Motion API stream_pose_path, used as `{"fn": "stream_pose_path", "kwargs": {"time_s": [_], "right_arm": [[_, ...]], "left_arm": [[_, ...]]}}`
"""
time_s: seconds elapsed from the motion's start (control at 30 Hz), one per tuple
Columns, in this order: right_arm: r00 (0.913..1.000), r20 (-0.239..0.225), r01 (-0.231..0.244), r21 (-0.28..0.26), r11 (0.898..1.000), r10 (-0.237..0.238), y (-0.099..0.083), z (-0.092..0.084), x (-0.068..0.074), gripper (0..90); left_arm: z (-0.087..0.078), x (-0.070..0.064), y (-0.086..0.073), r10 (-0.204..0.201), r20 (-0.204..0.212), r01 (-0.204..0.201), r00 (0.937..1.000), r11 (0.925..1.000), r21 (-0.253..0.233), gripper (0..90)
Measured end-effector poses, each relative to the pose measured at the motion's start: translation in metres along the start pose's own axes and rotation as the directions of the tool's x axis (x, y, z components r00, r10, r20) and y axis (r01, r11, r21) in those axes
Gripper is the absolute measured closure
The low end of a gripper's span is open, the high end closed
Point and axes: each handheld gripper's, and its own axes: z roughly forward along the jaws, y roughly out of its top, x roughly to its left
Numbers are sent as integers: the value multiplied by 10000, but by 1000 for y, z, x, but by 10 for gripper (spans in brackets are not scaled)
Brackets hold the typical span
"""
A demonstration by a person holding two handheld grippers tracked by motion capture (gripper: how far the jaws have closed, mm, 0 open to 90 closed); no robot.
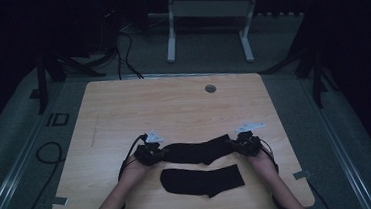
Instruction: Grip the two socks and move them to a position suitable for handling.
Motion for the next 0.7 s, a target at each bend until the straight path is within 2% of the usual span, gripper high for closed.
{"fn": "stream_pose_path", "kwargs": {"time_s": [0.27,0.37,0.5,0.6,0.7], "right_arm": [[9999,11,105,-131,9999,-105,-10,-6,8,872],[9999,27,109,-205,9997,-109,-12,-7,10,859],[9997,-210,-89,-123,9999,86,-9,-7,9,758],[9997,-233,44,-142,9999,-48,-5,-9,11,669],[9982,-469,375,-214,9991,-385,0,-15,14,547]], "left_arm": [[2,1,3,48,-102,-47,9999,10000,44,897],[2,2,3,-105,-56,105,9999,9999,3,897],[1,2,4,-170,136,172,9998,9998,-133,887],[-7,0,6,-351,608,383,9975,9979,-531,753],[-18,-5,9,-137,730,199,9972,9962,-842,633]]}}
